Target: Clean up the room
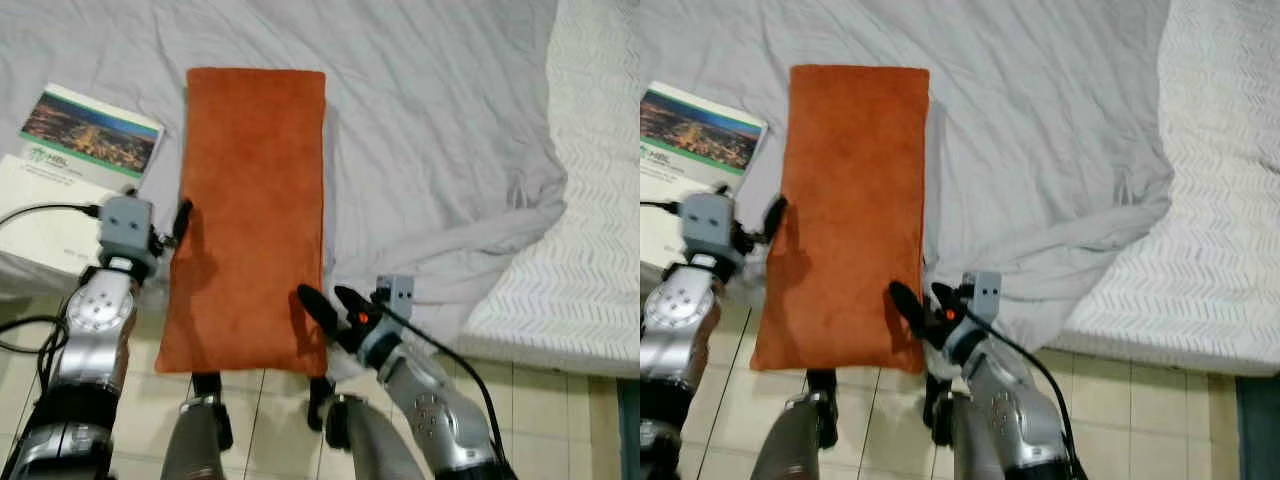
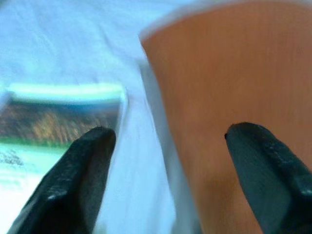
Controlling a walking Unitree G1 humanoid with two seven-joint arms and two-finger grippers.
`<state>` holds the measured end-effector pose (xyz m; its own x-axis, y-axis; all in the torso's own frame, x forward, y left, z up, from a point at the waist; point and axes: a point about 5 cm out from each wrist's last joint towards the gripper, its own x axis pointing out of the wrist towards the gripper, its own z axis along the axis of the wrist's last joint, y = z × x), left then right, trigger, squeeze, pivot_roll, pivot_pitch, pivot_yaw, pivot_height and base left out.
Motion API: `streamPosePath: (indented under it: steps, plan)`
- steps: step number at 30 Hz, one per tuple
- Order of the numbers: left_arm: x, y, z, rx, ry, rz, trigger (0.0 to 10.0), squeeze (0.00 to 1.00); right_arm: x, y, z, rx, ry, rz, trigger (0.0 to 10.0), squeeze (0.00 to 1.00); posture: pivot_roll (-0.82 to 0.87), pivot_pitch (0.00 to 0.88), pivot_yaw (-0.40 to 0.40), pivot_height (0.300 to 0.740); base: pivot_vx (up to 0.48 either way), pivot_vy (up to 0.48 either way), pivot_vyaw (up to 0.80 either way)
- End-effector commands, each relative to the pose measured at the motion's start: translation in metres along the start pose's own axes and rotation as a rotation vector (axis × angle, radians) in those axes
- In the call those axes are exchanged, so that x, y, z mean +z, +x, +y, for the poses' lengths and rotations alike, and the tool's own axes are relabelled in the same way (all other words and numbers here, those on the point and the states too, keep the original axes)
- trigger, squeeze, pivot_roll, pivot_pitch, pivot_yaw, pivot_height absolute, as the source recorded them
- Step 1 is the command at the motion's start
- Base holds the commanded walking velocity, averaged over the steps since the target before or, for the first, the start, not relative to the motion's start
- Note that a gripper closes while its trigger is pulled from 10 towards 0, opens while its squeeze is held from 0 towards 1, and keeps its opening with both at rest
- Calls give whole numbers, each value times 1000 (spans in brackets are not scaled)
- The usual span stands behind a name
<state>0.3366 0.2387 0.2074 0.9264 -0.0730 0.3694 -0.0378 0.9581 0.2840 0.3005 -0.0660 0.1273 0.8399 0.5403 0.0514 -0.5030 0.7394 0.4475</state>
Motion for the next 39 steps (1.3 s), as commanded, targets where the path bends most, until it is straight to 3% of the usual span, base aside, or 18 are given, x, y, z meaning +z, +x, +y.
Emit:
streamPosePath:
  steps: [1,3,5,6,7,10,11,15,16,19,24,25,26,28,29,30,35,39]
  plan:
    - [-8,-19,-13,-28,-35,45,10000,1000,-10,-13,-4,-48,-61,9,10000,0,-74,725,-211,740,0,0,0]
    - [-5,-25,-18,-41,-41,38,10000,1000,-7,-14,-1,-42,-112,0,10000,0,-74,725,-211,740,0,0,0]
    - [6,-47,-29,-55,-67,28,10000,1000,6,-23,7,-40,-232,-47,10000,0,-68,723,-208,740,0,0,0]
    - [6,-47,-29,-55,-67,28,10000,1000,6,-23,7,-40,-232,-47,10000,0,-68,723,-208,740,0,0,0]
    - [15,-60,-34,-60,-87,25,10000,1000,10,-28,10,-46,-262,-63,10000,0,-64,719,-206,740,0,0,0]
    - [39,-87,-44,-57,-133,31,10000,1000,8,-36,11,-85,-212,-59,10000,0,-63,717,-206,740,0,0,0]
    - [48,-98,-47,-50,-148,46,10000,1000,0,-35,6,-123,-135,-36,10000,0,-63,717,-206,740,0,0,0]
    - [49,-106,-47,-40,-147,79,10000,1000,-2,-28,3,-131,-41,-42,10000,0,-43,721,-199,740,0,0,0]
    - [45,-116,-47,-39,-133,126,10000,1000,-3,-21,2,-120,46,-60,10000,1000,-36,717,-196,740,0,0,0]
    - [40,-126,-46,-39,-114,185,10000,1000,-8,-12,0,-123,129,-39,10000,1000,-38,711,-198,740,0,0,0]
    - [40,-127,-46,-32,-112,220,10000,1000,-15,0,-3,-105,235,-26,10000,1000,-23,704,-193,740,0,0,0]
    - [41,-128,-47,-38,-108,233,10000,733,-18,9,-1,-79,308,-24,10000,1000,-22,705,-193,740,0,0,0]
    - [37,-132,-47,-46,-100,265,10000,0,-23,25,3,-38,364,-8,10000,1000,-15,707,-191,740,0,0,0]
    - [34,-134,-47,-47,-96,278,10000,0,-24,29,4,-39,361,-3,10000,1000,-4,709,-190,740,0,0,0]
    - [29,-137,-45,-46,-86,301,10000,0,-29,33,4,-44,348,18,10000,851,-1,709,-191,740,0,0,0]
    - [24,-141,-44,-42,-79,323,10000,0,-35,35,4,-60,331,41,10000,0,-1,709,-191,740,0,0,0]
    - [19,-146,-41,-38,-68,354,10000,0,-54,40,4,-93,316,103,10000,0,16,710,-196,740,0,0,0]
    - [24,-144,-43,-65,-52,333,10000,0,-63,48,10,-93,371,123,10000,0,63,739,-183,740,0,0,0]
